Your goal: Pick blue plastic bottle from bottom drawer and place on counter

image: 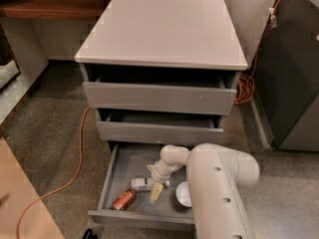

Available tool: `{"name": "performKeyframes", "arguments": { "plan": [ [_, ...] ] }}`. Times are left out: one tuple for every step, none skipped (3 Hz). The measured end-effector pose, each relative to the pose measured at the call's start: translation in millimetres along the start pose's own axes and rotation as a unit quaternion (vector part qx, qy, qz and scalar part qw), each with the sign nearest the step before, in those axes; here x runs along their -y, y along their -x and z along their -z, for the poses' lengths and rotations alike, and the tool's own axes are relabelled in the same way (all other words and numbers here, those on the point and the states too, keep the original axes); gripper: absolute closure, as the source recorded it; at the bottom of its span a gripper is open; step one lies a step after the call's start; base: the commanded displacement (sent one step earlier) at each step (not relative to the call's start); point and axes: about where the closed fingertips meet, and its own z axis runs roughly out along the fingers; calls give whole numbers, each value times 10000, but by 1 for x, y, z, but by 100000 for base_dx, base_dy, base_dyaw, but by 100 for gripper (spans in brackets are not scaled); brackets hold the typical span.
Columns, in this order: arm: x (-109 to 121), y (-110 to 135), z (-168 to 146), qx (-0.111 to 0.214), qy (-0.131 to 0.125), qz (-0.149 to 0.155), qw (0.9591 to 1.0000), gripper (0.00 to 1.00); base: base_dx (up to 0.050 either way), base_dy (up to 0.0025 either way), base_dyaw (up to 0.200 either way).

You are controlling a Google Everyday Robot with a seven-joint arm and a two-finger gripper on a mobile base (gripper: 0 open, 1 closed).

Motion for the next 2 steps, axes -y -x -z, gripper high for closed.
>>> {"name": "performKeyframes", "arguments": {
  "plan": [
    [15,-6,-24,-46,141,-145,9998,0,0,0,0],
    [23,-12,-39,-110,189,-251,9994,0,0,0,0]
  ]
}}
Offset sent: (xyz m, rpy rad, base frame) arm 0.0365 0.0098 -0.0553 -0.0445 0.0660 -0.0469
